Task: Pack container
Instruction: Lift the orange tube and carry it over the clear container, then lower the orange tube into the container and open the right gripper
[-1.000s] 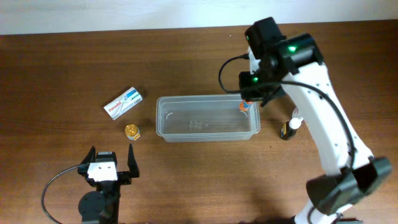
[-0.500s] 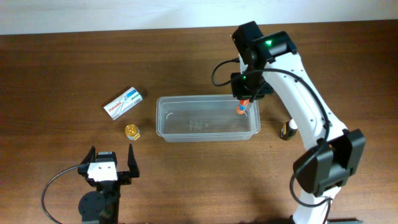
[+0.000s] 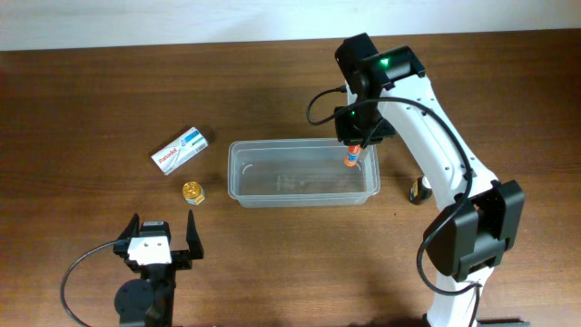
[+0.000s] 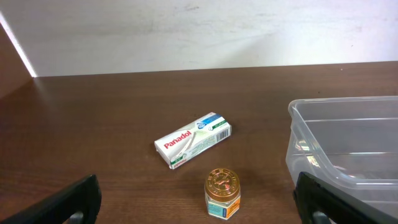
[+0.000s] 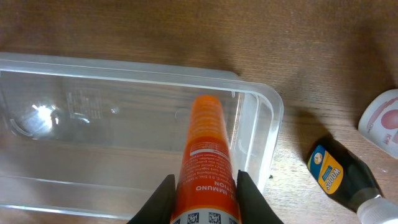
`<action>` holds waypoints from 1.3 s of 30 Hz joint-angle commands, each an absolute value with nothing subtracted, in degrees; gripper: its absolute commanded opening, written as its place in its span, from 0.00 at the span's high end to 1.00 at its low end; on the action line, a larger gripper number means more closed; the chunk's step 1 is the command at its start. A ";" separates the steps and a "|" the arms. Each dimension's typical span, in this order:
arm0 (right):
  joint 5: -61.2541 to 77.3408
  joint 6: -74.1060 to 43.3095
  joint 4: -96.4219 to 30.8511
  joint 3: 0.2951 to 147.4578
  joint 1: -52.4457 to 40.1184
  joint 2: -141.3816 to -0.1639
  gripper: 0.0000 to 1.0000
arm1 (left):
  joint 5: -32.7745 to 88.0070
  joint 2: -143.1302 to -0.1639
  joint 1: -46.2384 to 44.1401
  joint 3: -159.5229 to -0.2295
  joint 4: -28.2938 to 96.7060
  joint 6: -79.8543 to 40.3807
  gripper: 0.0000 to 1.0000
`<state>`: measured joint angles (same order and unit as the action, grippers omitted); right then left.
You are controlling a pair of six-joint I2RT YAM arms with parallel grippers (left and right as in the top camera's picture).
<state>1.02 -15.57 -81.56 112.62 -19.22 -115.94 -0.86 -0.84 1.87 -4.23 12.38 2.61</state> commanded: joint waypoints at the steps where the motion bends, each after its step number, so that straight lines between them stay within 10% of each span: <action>1: -0.38 -13.76 -81.38 113.78 -19.59 -117.19 0.80 | -1.23 -0.45 2.15 -3.73 12.16 3.55 0.01; 39: -2.20 -9.21 -75.85 106.98 -19.49 -118.58 0.80 | -1.26 -0.45 2.15 -3.73 12.16 3.55 0.01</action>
